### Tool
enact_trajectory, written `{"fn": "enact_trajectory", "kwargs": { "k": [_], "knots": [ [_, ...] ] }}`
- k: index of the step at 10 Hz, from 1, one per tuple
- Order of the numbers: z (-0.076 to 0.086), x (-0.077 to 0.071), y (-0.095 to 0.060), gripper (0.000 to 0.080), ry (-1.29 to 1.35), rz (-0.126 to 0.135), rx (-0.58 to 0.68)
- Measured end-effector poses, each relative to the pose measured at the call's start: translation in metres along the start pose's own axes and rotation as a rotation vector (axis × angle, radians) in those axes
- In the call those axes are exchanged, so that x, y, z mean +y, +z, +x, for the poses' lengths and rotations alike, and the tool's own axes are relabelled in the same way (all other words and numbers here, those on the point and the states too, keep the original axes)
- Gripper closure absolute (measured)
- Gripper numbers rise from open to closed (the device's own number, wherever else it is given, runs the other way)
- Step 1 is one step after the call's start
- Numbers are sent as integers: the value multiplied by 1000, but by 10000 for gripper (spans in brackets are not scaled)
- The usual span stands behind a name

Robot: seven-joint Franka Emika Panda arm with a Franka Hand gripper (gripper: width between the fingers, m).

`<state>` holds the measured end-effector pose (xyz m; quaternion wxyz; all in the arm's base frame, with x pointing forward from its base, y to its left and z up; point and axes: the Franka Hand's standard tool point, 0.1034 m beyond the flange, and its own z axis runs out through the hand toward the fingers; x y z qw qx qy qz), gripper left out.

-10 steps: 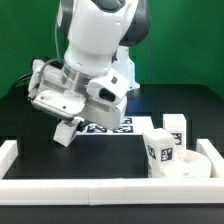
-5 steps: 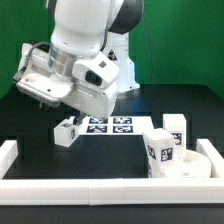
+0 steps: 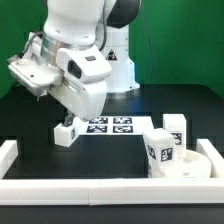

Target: Assemble stool

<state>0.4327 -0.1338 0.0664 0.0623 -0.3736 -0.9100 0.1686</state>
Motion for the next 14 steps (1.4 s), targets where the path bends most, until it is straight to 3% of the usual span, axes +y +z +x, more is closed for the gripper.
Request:
{"fn": "enact_trajectory", "kwargs": {
  "k": [3, 5, 7, 9, 14],
  "knots": [
    [0, 0, 0, 150, 218, 0, 1],
    [-8, 8, -7, 150, 431, -10, -14],
    [-12, 19, -17, 150, 623, -29, -30],
    [-16, 27, -23, 150, 873, -64, -38],
    [-12, 29, -20, 150, 1243, -62, -9]
  ]
}}
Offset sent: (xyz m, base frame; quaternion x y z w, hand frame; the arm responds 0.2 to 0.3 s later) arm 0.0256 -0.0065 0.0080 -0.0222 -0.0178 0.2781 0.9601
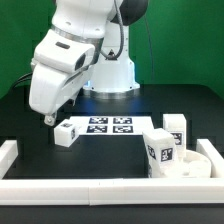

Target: Assemble stool

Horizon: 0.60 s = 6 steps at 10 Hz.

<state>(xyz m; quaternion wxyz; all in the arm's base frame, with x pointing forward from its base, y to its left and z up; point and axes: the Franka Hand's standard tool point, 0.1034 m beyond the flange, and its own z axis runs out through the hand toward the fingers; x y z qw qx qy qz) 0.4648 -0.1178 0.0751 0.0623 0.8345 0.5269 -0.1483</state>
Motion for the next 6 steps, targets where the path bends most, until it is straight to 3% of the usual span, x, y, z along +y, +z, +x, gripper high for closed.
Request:
{"fn": "enact_trajectory", "kwargs": {
  "k": [2, 4, 5, 6],
  "knots": [
    [5, 13, 1, 150, 269, 19, 9],
    [16, 14, 8, 150, 660, 78, -35],
    [19, 16, 8, 150, 714, 99, -31],
    [21, 15, 8, 150, 776, 102, -30]
  ]
}}
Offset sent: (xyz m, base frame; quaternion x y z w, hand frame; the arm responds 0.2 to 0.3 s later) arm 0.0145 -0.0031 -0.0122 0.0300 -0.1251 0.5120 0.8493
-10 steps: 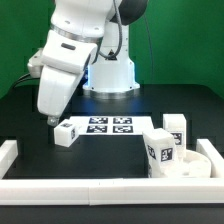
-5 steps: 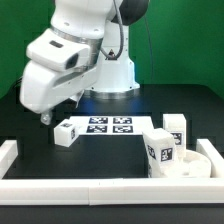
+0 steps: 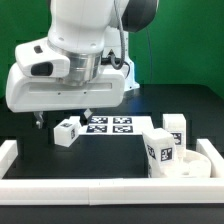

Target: Assemble stool

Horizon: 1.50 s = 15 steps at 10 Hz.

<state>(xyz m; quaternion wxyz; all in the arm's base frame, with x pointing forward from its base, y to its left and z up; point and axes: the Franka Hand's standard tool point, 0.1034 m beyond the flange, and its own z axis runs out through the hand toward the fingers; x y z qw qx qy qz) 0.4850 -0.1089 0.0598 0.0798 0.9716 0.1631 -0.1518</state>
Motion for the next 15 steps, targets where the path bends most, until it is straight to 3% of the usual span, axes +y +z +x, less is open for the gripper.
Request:
{"fn": "enact_trajectory", "kwargs": {
  "k": [2, 3, 4, 5, 7, 10, 11, 14, 15],
  "knots": [
    [2, -4, 0, 150, 82, 11, 2],
    [0, -7, 1, 150, 176, 38, -7],
    [-7, -7, 6, 150, 320, 124, -60],
    [-11, -3, 12, 150, 410, 181, -94],
    [-19, -3, 15, 150, 478, 218, -131],
    [-20, -6, 17, 150, 460, 227, -177],
    [-26, -9, 18, 150, 443, 254, -257],
    [-36, -6, 37, 150, 469, 372, -547],
    [-38, -7, 39, 150, 458, 388, -618]
  ]
}}
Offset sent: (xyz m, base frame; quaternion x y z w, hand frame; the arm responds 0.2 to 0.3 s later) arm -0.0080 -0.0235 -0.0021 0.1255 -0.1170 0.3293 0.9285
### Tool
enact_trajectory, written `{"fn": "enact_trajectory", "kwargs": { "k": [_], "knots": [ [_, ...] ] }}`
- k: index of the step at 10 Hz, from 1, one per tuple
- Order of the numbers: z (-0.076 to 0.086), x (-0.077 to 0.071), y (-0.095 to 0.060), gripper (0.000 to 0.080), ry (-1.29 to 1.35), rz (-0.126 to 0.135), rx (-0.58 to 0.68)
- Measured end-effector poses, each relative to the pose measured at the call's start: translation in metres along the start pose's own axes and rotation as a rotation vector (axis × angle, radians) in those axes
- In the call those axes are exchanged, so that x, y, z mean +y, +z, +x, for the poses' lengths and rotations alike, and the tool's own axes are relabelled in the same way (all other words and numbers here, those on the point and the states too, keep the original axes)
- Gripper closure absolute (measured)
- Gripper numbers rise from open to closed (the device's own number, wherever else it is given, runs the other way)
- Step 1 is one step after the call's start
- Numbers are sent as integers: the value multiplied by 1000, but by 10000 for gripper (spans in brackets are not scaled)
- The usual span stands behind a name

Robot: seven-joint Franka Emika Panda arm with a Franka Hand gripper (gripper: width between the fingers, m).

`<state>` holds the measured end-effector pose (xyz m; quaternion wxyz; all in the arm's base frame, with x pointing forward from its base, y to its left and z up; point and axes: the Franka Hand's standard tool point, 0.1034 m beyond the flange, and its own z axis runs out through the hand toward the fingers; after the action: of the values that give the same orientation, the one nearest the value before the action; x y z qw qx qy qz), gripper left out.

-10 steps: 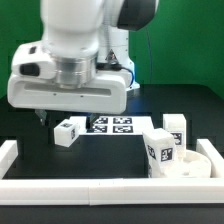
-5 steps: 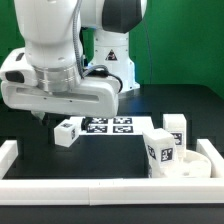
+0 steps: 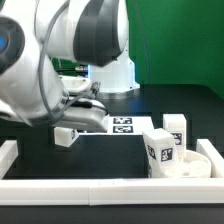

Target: Assemble stool

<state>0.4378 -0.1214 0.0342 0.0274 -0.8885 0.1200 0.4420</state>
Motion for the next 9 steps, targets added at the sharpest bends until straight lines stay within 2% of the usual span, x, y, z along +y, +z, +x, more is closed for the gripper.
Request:
{"fn": "enact_trajectory", "kwargs": {
  "k": [1, 4, 5, 7, 9],
  "knots": [
    [0, 0, 1, 150, 2, -4, -63],
    [4, -1, 4, 150, 10, -3, -74],
    [3, 2, 17, 150, 28, 10, -112],
    [-1, 2, 33, 150, 30, 8, -143],
    [-2, 2, 36, 150, 30, 8, -149]
  ]
}}
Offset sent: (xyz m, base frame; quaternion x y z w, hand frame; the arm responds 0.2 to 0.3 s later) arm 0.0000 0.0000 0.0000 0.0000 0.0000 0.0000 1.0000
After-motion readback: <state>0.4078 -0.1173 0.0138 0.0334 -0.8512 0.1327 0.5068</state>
